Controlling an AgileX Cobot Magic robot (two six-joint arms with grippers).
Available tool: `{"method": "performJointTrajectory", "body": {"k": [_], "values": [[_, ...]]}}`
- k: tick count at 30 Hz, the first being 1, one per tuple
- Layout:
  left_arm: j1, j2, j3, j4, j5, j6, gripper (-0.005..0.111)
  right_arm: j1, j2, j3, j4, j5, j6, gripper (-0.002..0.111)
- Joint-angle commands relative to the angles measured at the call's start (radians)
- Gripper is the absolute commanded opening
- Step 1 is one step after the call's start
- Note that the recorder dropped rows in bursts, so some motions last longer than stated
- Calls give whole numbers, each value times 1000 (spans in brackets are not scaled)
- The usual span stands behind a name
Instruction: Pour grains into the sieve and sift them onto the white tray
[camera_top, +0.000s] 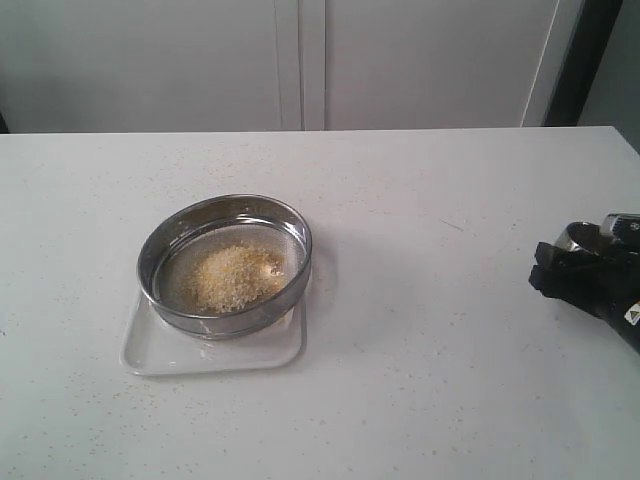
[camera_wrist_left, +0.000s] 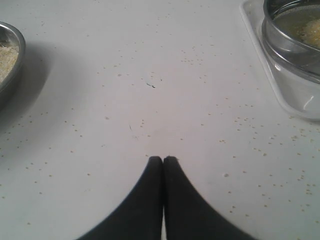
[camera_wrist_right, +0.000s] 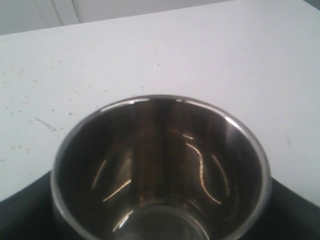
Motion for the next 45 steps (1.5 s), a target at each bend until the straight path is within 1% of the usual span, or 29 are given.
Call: {"method": "performJointTrajectory", "body": {"k": [1,13,18,21,24,27,30,33,36,45], "values": [[0,-4,9,-6,8,0,0,-10,22,-5,17,-28,-14,0],[0,-4,9,-6,8,0,0,-10,33,-5,40,-23,-18,0],[0,-4,9,-6,8,0,0,-10,33,-5,40,-21,-100,1],[0,-4,9,-6,8,-2,0,-10,33,-5,40,-25,-101,9],[0,-4,9,-6,8,-2,0,-10,33,-5,30,-32,-101,25],[0,-4,9,-6,8,-2,0,-10,33,-5,21,-35,-107,45],[0,-4,9,-6,8,-2,0,-10,33,-5,21,-36,-118,60],[0,-4,9,-6,8,-2,0,-10,33,-5,23,-58,-151,72],[0,-4,9,-6,8,-2,0,-10,33,-5,22,-63,-168,75],[0,-4,9,-6,8,-2,0,-10,33,-5,-8,-63,-168,75]]}}
